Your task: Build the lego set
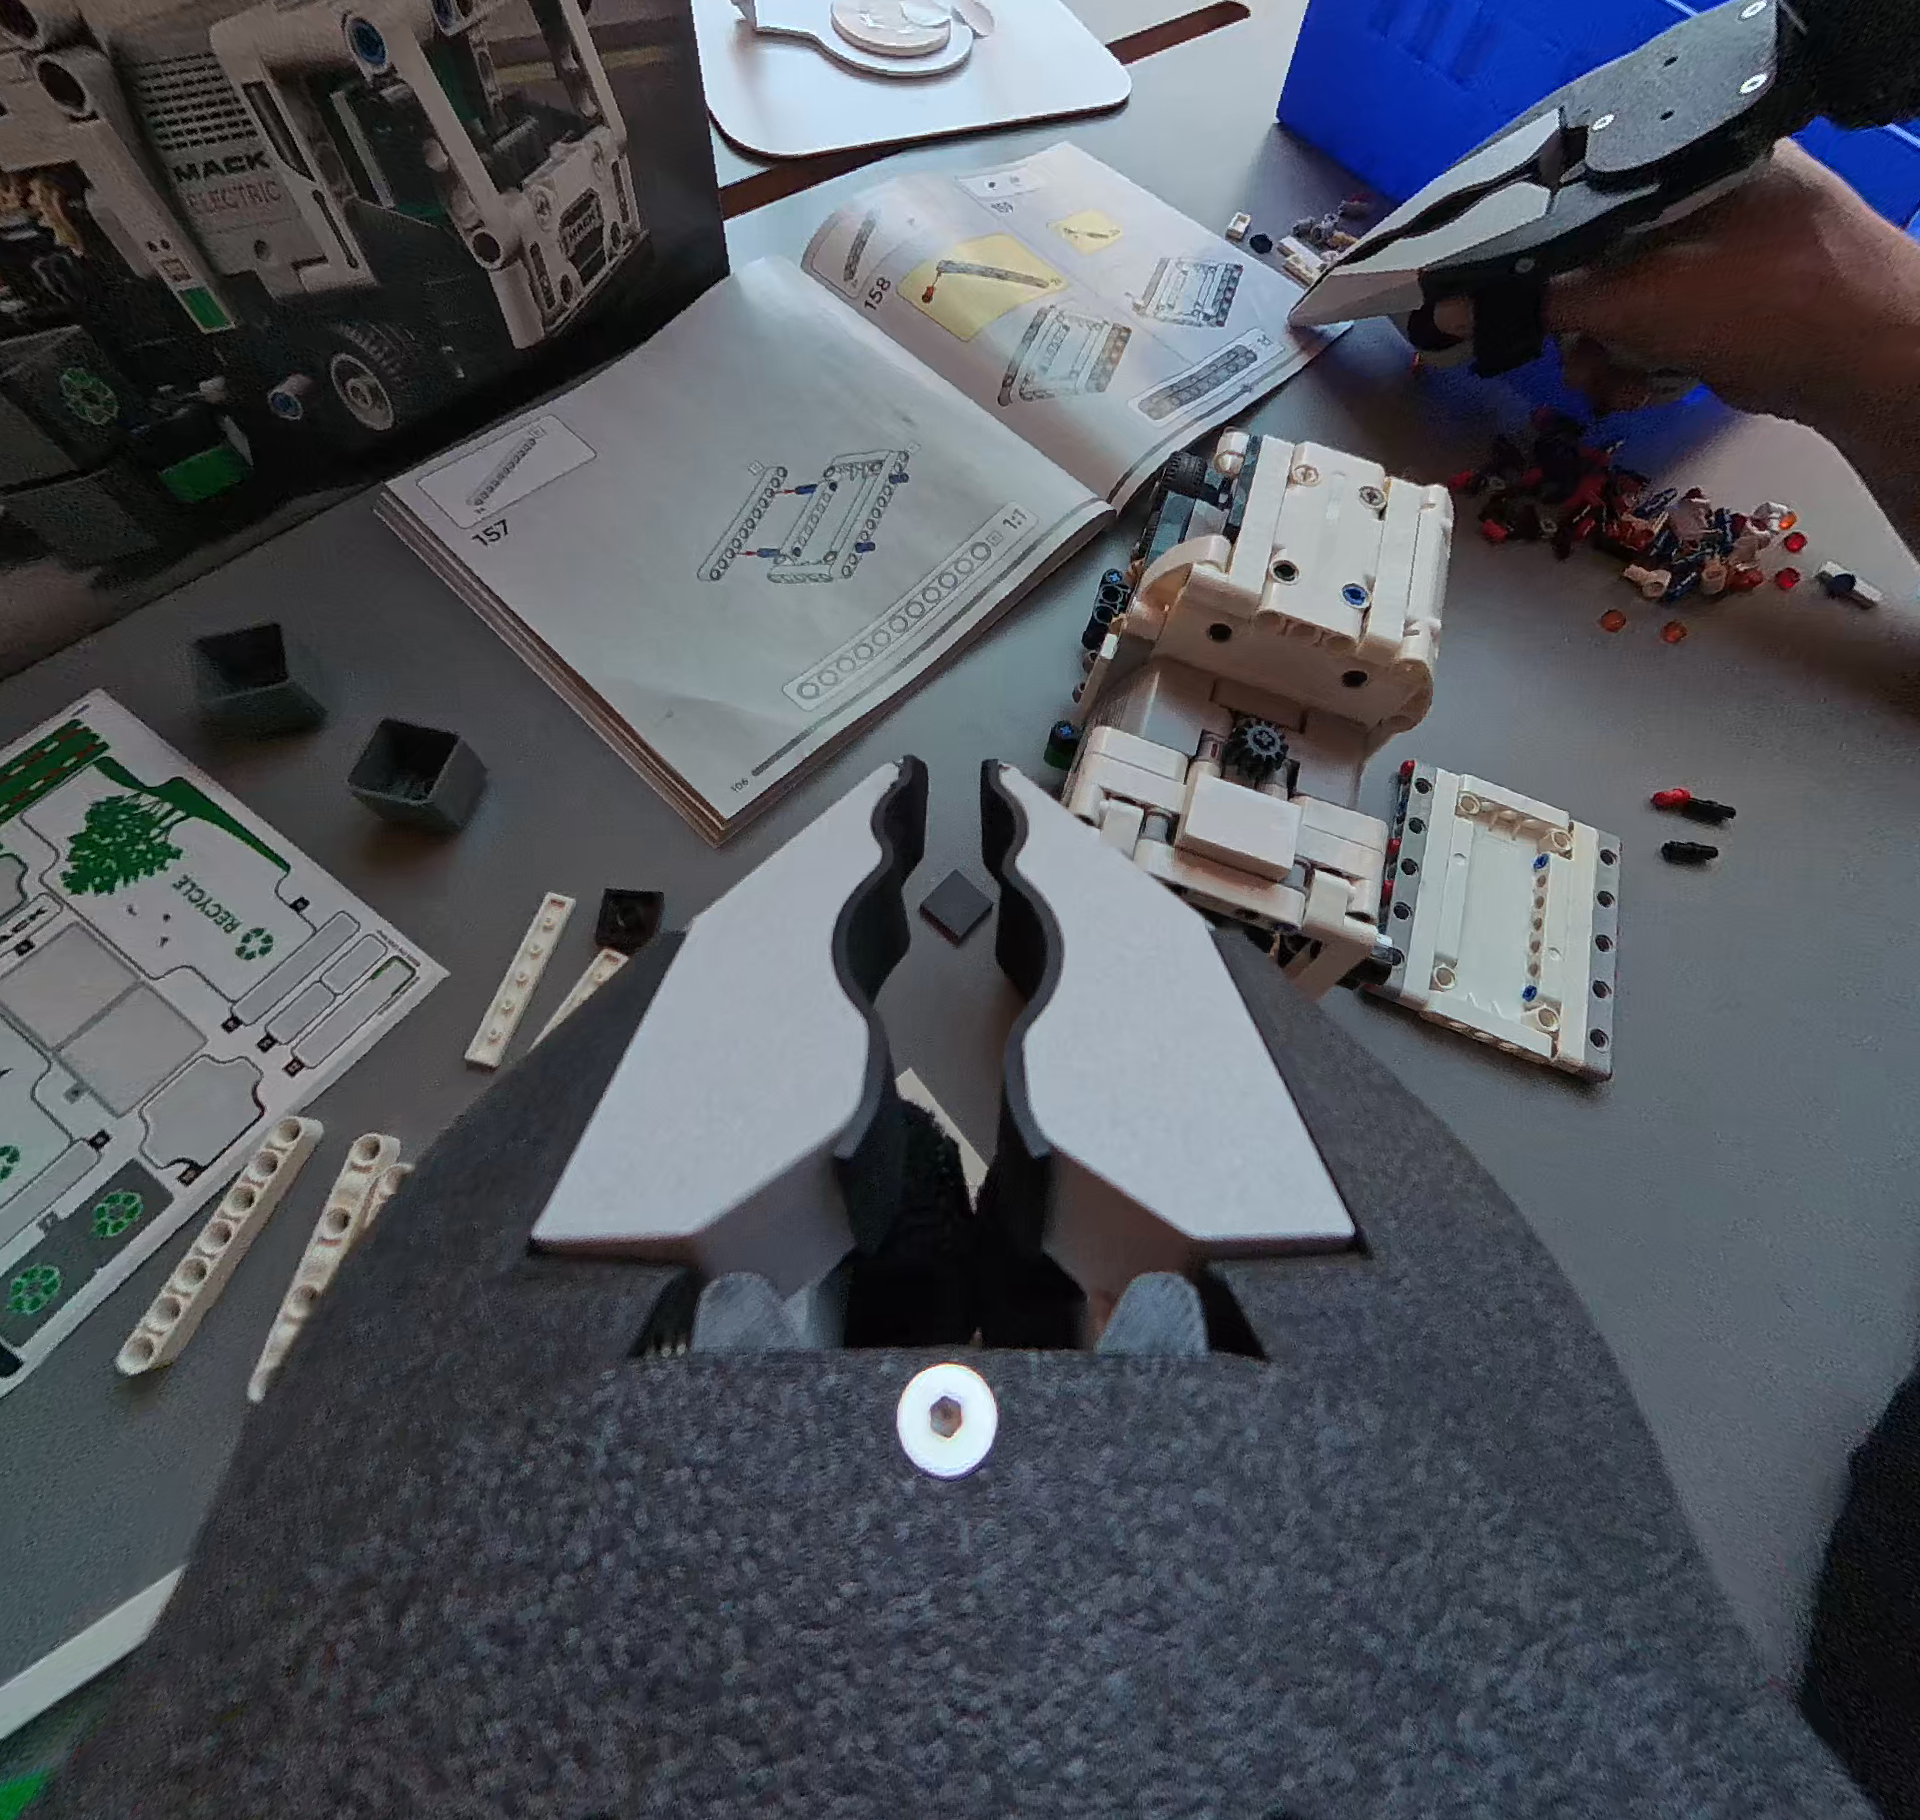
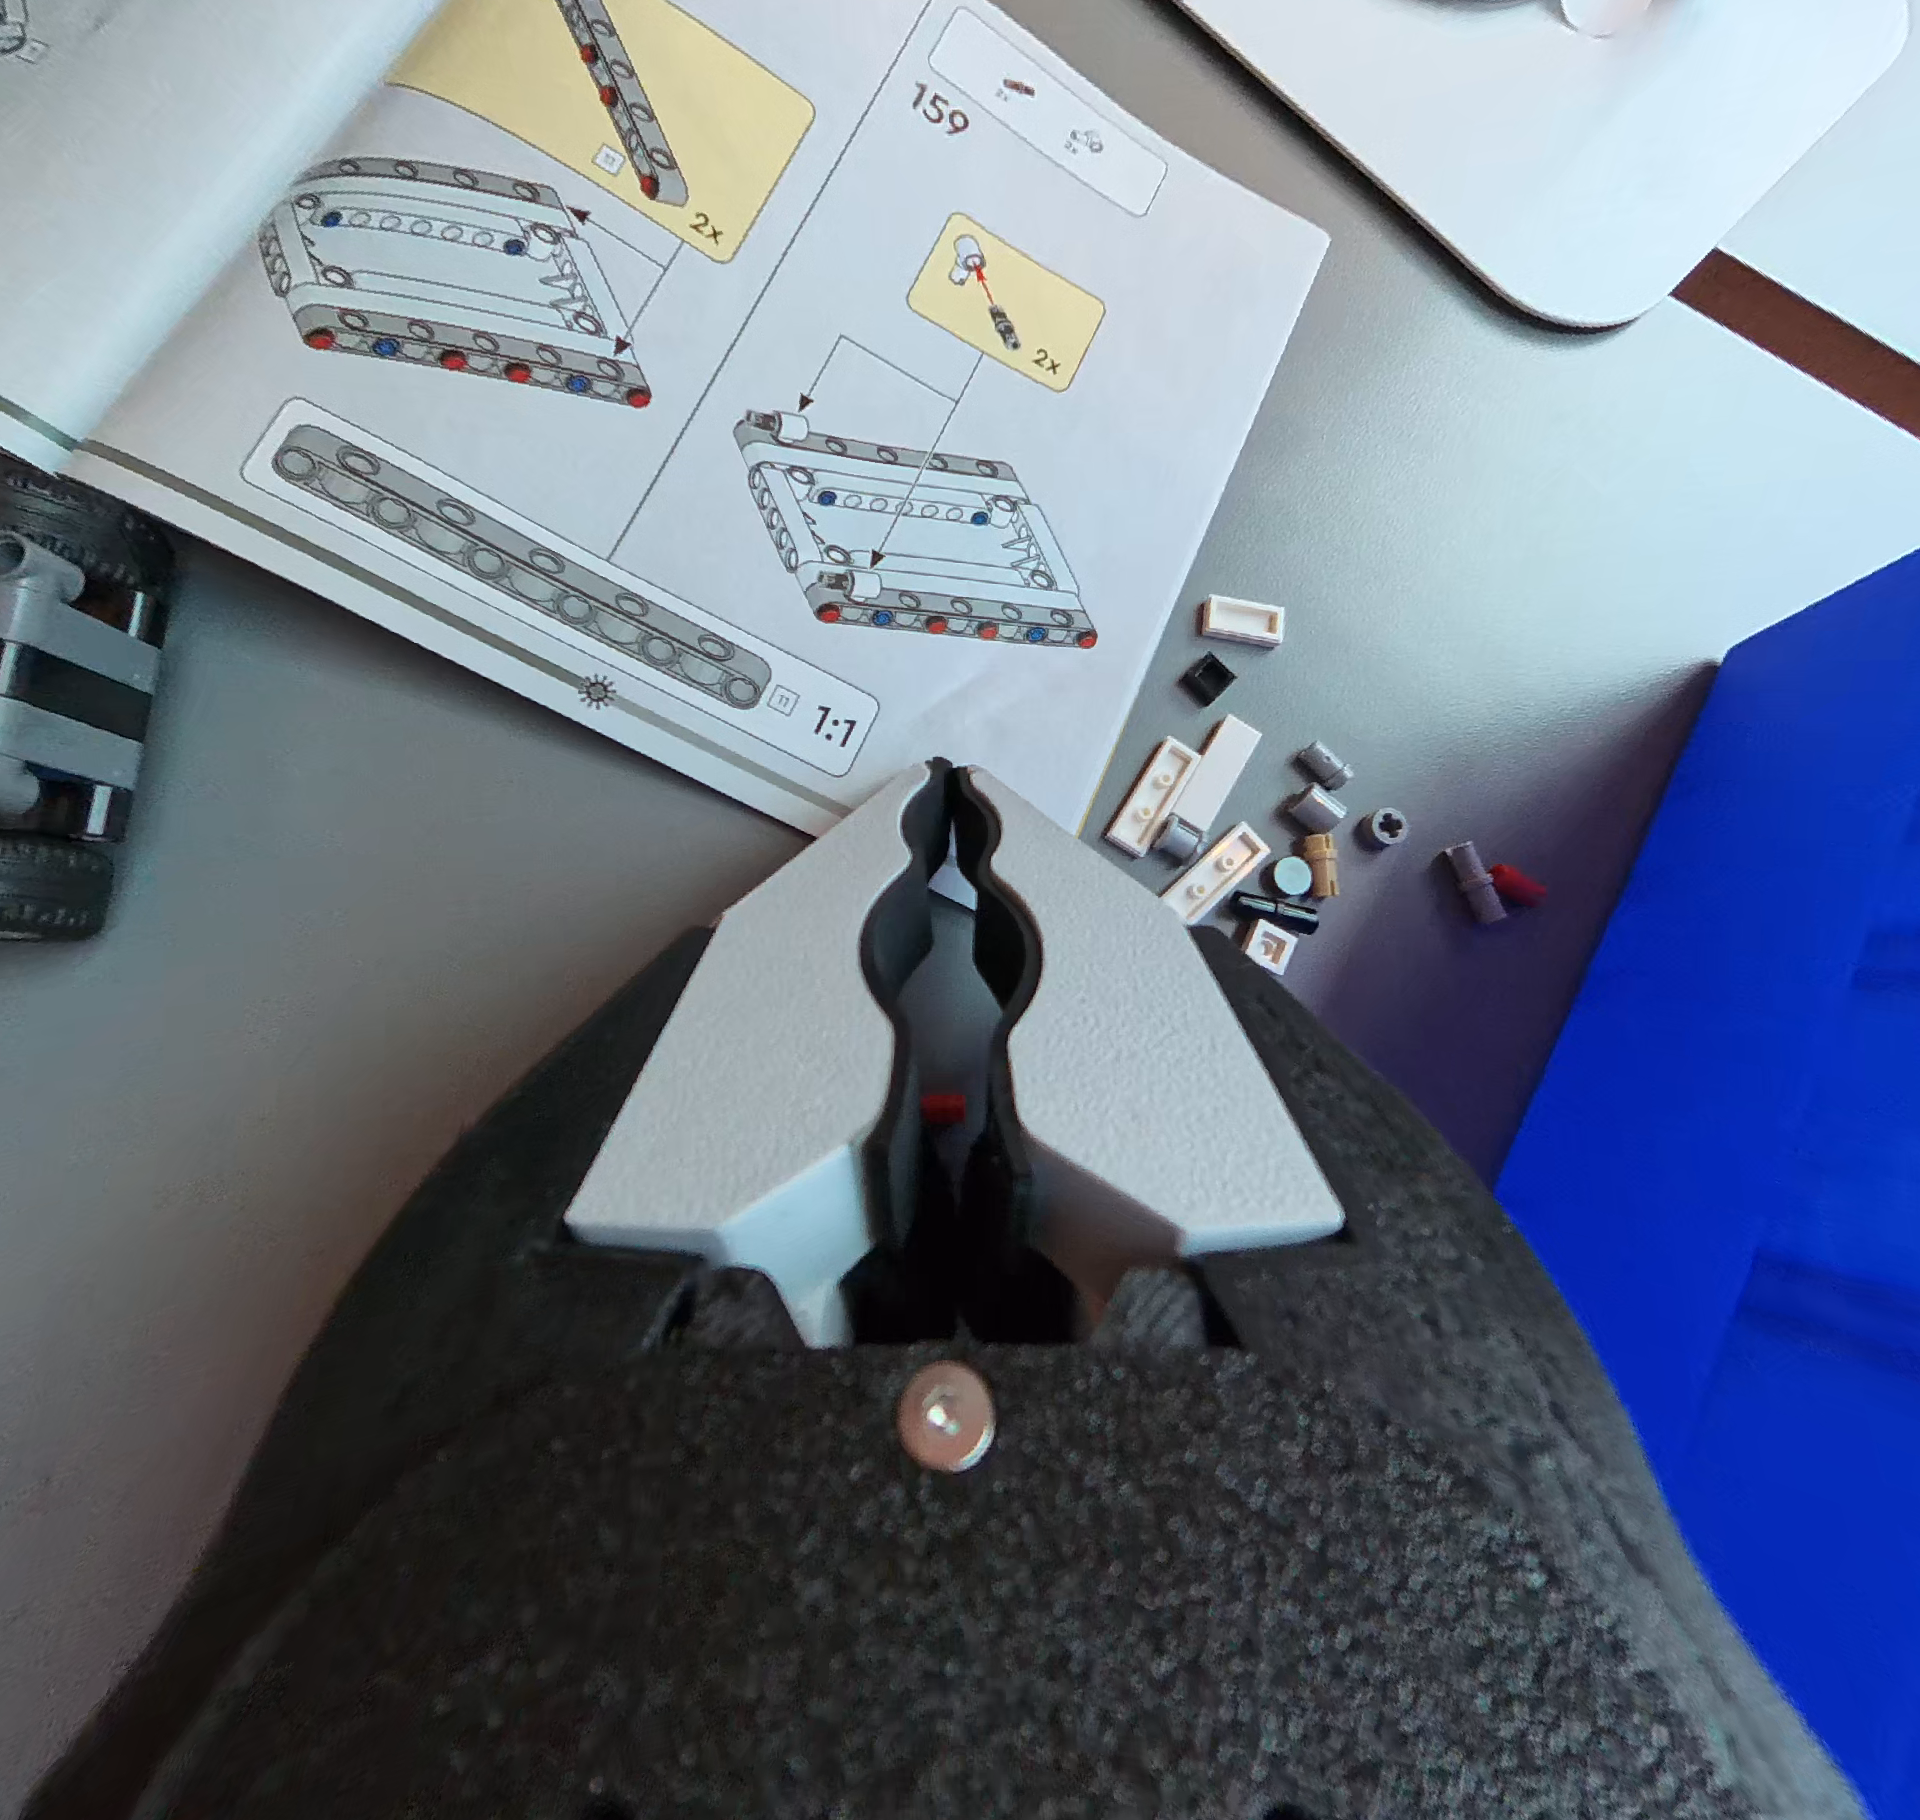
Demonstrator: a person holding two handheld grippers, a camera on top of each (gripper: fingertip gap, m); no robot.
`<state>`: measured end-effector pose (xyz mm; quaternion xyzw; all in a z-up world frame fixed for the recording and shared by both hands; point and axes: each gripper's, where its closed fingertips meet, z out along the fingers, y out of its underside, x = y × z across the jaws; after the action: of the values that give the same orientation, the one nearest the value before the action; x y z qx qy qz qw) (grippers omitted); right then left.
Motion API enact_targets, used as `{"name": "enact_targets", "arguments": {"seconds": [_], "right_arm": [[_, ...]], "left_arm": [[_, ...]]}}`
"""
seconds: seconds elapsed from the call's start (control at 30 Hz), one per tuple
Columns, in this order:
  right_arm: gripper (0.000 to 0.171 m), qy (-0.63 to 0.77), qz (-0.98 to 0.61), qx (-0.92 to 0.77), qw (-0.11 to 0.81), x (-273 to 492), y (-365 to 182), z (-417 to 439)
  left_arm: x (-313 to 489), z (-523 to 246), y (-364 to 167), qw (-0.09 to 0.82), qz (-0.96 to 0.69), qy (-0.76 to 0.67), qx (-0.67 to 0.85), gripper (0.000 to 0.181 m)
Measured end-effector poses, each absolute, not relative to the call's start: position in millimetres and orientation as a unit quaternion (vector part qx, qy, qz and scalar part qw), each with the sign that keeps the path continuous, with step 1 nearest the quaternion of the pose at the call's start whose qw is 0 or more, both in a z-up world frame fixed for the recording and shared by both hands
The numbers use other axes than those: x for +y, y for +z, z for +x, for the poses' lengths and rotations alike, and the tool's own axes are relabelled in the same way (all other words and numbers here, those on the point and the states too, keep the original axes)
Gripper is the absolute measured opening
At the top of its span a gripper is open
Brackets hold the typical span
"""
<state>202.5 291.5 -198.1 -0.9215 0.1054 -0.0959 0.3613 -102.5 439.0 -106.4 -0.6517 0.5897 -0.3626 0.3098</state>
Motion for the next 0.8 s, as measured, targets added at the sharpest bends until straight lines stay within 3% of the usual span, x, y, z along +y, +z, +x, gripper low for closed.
{"name": "enact_targets", "arguments": {"seconds": [0.03,0.47,0.6,0.8], "right_arm": [[0.0,-0.096,-0.922,0.105,0.36,291.1,-198.1,202.3],[0.0,-0.105,-0.931,0.088,0.339,283.6,-198.0,200.0],[0.0,-0.102,-0.93,0.095,0.339,281.9,-197.0,200.7],[0.0,-0.117,-0.896,0.116,0.412,290.3,-166.8,204.5]], "left_arm": [[439.3,-99.3,-106.4,0.31,-0.65,-0.363,0.591,0.009],[456.8,-58.8,-101.4,0.336,-0.638,-0.448,0.528,0.008],[469.9,-73.9,-109.8,0.362,-0.64,-0.401,0.547,0.008],[475.1,-80.1,-94.4,0.39,-0.621,-0.425,0.531,0.008]]}}
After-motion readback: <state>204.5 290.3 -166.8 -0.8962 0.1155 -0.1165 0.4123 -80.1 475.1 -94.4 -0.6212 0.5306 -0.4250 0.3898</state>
